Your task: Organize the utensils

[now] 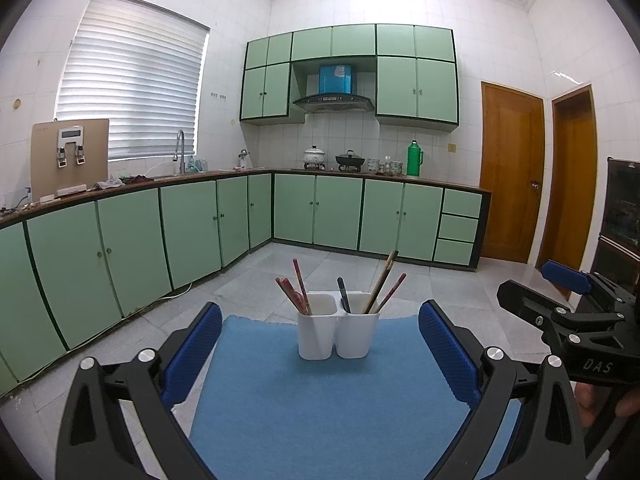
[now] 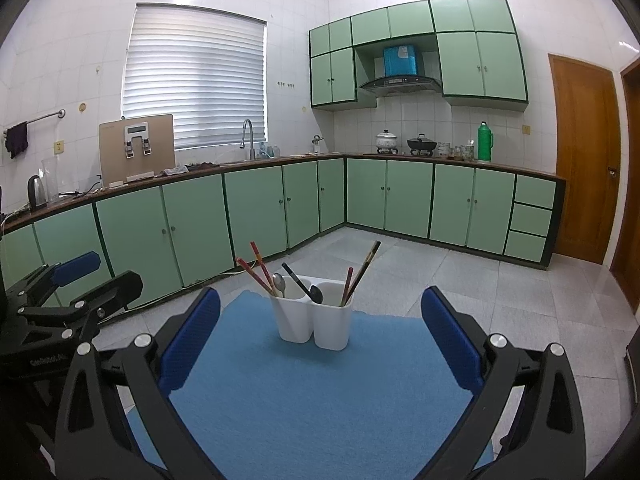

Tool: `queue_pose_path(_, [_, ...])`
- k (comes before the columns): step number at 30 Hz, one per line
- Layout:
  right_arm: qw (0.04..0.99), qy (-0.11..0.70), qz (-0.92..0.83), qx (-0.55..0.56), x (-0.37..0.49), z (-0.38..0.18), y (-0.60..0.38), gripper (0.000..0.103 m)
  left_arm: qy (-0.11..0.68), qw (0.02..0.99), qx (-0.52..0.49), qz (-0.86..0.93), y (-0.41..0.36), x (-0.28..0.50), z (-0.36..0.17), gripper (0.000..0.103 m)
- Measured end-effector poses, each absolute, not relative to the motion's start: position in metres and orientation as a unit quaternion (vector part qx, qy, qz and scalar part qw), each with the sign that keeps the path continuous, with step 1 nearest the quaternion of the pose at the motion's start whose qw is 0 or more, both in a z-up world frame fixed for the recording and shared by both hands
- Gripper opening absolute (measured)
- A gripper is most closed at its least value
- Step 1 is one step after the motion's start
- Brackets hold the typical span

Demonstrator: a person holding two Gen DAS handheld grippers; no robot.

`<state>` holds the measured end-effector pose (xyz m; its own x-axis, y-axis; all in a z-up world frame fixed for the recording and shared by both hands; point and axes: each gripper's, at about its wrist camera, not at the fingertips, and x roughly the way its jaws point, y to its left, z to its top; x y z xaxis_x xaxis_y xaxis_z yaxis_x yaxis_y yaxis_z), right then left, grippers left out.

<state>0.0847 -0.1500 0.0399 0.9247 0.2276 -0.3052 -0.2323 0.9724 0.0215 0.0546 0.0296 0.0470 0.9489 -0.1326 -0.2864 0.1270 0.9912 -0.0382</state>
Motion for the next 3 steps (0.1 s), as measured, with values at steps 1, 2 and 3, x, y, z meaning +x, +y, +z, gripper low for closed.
queue_pose_path(1, [0.981, 0.155, 0.118, -0.007, 0.0848, 0.0401, -0.1502, 0.098, 0.146, 0.987, -0.010, -0.065, 0.0300, 0.0548, 0.0471, 0.097])
queue_pose_path(2, [0.981, 0.155, 0.118, -0.007, 0.0844, 0.0397, -0.1504, 0.098, 0.146, 0.987, -0.010, -0.065, 0.0284, 0.0544, 0.0487, 0.097])
queue_pose_path(3, [0.981, 0.155, 0.118, -0.007, 0.0847, 0.0397, -0.1502, 0.098, 0.146, 0.987, -0.010, -0.064, 0.0284, 0.0542, 0.0488, 0.097])
